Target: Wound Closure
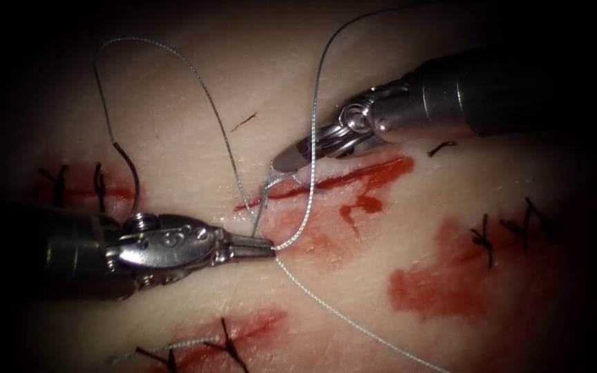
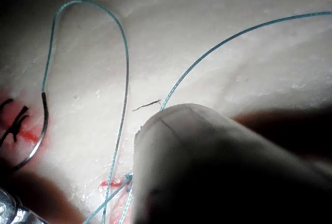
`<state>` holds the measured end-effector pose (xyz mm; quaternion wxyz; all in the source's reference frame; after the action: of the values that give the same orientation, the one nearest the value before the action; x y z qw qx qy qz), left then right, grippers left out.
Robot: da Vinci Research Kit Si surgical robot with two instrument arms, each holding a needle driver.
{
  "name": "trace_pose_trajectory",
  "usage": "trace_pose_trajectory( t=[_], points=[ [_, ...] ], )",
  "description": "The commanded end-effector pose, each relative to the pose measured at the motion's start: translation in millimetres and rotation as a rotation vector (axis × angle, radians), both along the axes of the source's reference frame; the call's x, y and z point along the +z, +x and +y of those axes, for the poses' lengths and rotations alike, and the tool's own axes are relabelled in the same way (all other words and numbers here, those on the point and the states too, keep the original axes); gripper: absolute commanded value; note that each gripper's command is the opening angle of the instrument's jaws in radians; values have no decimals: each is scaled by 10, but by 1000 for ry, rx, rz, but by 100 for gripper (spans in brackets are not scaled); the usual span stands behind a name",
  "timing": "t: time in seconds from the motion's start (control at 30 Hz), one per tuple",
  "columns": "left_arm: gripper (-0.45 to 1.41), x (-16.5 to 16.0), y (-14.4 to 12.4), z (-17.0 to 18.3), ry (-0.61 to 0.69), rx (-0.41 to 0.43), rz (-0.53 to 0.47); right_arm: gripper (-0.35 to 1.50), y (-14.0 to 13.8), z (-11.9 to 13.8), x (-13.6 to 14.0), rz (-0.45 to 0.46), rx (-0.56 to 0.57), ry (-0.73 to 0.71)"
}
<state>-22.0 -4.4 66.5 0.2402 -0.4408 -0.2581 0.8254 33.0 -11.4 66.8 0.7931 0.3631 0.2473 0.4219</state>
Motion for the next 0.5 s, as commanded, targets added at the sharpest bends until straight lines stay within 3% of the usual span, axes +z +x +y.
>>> trace_pose_trajectory(
  t=[0.03,0.27,0.5],
  points=[
    [-45,5,-8,-8,16,10,-5,-35,8,5,5,8,5,-8],
    [-45,3,-35,-49,166,76,-61,-35,6,16,13,36,-17,-68],
    [-45,-1,-49,-74,282,152,-94,-35,7,20,15,105,-144,-218]
  ],
)
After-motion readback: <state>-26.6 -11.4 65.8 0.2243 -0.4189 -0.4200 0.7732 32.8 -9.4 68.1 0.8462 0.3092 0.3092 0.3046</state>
